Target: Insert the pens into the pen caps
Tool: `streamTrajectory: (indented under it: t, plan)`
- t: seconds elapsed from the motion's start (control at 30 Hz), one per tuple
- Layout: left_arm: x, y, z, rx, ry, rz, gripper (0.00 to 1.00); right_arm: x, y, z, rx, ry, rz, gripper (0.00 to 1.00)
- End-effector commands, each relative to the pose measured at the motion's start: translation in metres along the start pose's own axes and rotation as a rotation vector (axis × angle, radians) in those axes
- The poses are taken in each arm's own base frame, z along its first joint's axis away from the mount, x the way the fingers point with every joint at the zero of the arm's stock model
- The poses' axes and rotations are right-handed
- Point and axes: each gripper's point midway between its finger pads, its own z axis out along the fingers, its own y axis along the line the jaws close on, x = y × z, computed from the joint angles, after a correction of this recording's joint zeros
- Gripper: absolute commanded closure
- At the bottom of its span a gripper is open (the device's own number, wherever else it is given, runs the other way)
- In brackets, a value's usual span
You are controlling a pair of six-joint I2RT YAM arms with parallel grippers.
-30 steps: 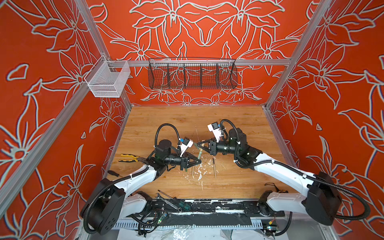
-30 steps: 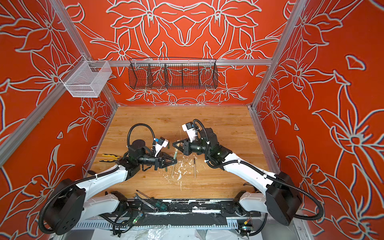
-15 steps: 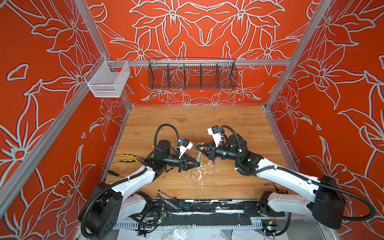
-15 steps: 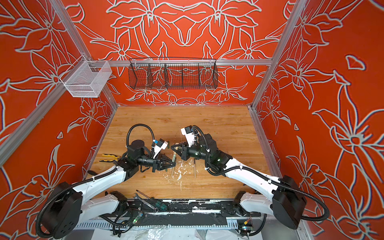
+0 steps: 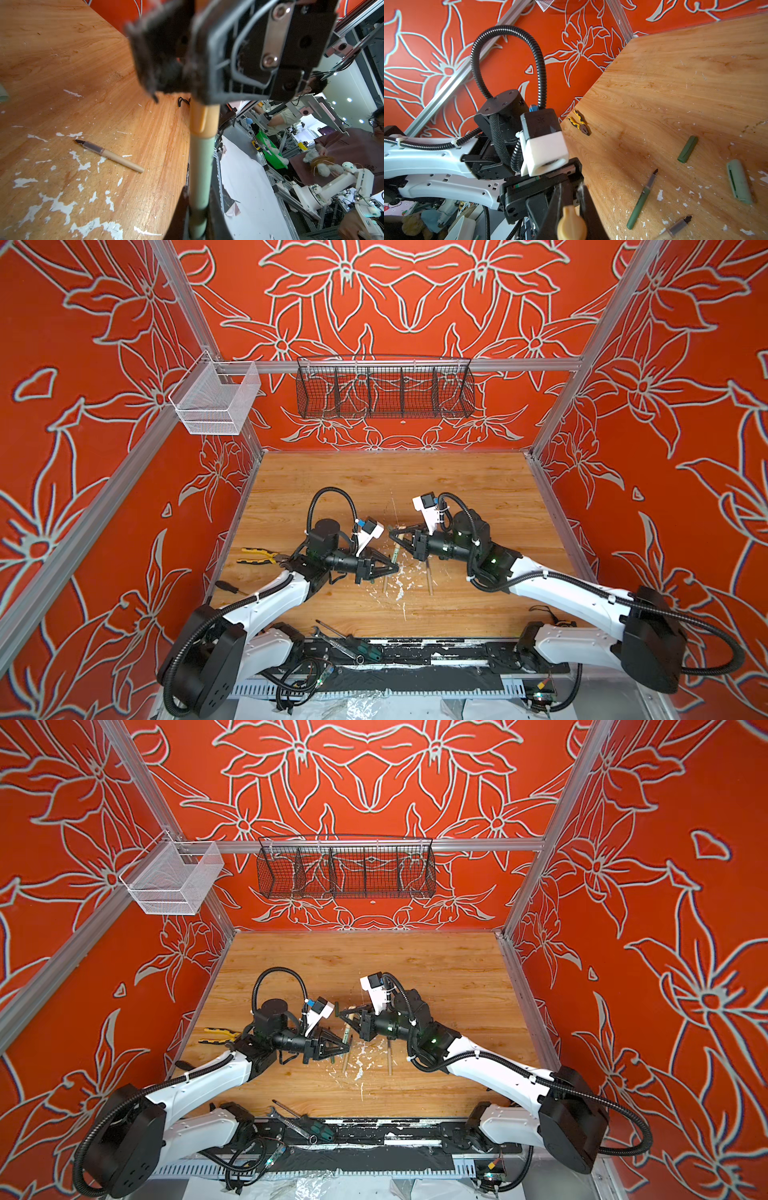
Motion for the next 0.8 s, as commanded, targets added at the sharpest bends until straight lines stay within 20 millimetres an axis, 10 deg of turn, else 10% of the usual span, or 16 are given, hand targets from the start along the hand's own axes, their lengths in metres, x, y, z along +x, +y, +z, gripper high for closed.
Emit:
streamTrajectory:
  t: [0.0,0.57,0.77]
  plan:
    - [-0.097,-0.005,-0.020,-0.126,-0.250,0.266,1.00,0.134,0.008,-0.013,-0.075,0.484,0.171,1.00]
    - [-0.095,0.003,-0.020,-0.130,-0.239,0.196,1.00,0.064,0.016,-0.019,0.036,0.294,0.040,1.00]
    - [-0.100,0.004,-0.021,-0.142,-0.246,0.157,0.27,0.029,0.004,-0.031,0.139,0.213,0.013,1.00]
